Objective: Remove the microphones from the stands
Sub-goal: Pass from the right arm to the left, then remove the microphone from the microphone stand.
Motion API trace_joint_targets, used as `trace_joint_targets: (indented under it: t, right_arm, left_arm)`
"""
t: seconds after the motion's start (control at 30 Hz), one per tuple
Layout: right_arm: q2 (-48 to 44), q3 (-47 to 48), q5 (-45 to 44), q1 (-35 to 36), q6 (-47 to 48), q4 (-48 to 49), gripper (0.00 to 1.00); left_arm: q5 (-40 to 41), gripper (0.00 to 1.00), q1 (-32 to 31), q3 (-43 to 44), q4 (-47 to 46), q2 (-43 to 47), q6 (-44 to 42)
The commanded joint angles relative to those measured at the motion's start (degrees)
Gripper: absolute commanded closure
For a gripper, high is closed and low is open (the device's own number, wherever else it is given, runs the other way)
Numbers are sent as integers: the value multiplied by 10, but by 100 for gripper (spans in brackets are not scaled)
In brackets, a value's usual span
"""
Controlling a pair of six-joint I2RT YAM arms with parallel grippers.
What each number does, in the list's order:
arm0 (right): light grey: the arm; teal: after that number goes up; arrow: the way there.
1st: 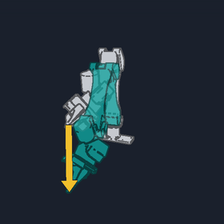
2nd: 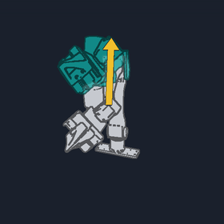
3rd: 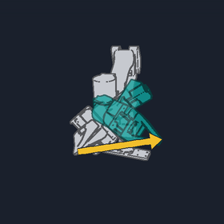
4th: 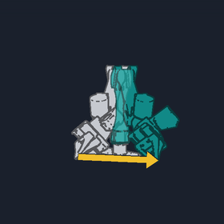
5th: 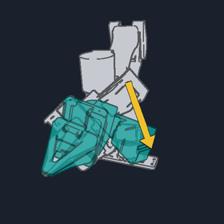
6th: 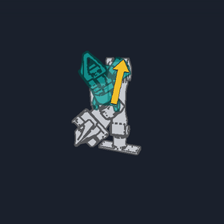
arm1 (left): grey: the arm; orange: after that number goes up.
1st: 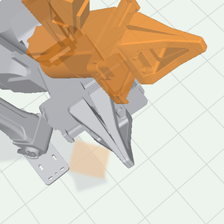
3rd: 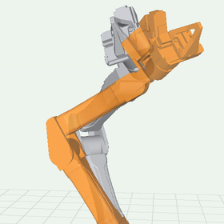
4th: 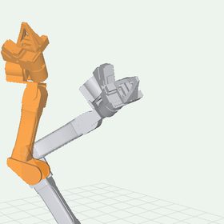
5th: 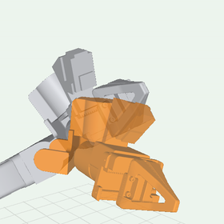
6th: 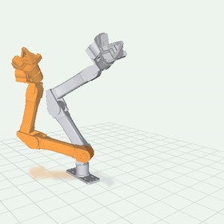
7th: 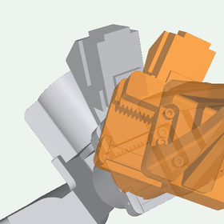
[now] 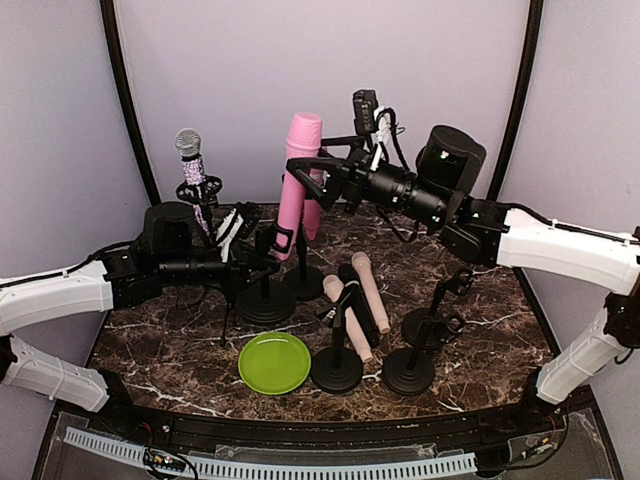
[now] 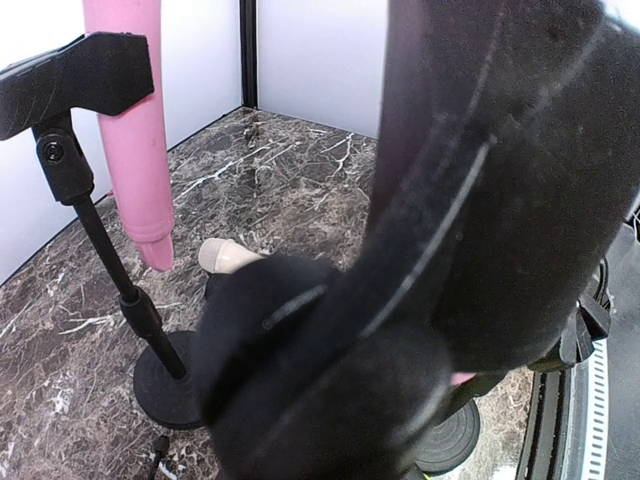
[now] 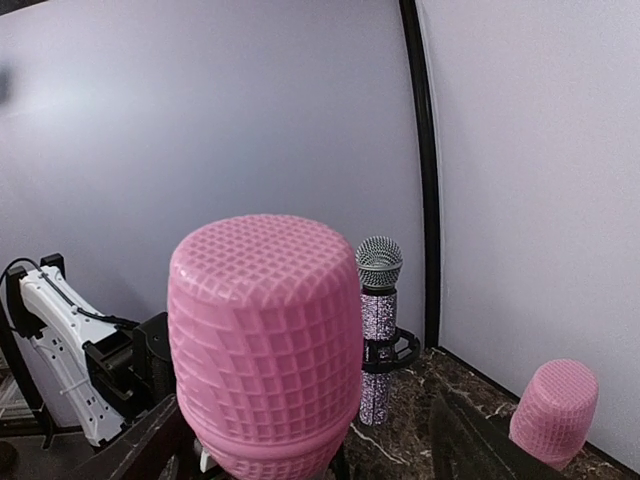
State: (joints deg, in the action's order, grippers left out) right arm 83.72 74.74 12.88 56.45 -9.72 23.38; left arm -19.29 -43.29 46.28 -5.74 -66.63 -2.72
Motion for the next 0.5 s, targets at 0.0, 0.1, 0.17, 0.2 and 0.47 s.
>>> trace_joint_targets:
  t: [0.0, 0.1, 0.17, 0.2, 0.47]
  right_arm:
    - [39, 17, -88, 29, -5, 20, 25]
    - [57, 29, -116, 46, -2, 16, 35]
    - [62, 35, -134, 55, 8, 14, 40]
    - [64, 37, -143, 58, 11, 13, 43]
    - [70, 42, -152, 61, 12, 13, 77]
  left_arm:
    - [7, 100, -1, 4, -61, 21, 7]
    - [14, 100, -1, 5, -56, 20, 4]
    - [21, 100, -1, 5, -53, 19, 3]
    - [24, 100, -1, 5, -53, 19, 3]
    - [23, 100, -2, 8, -48, 18, 5]
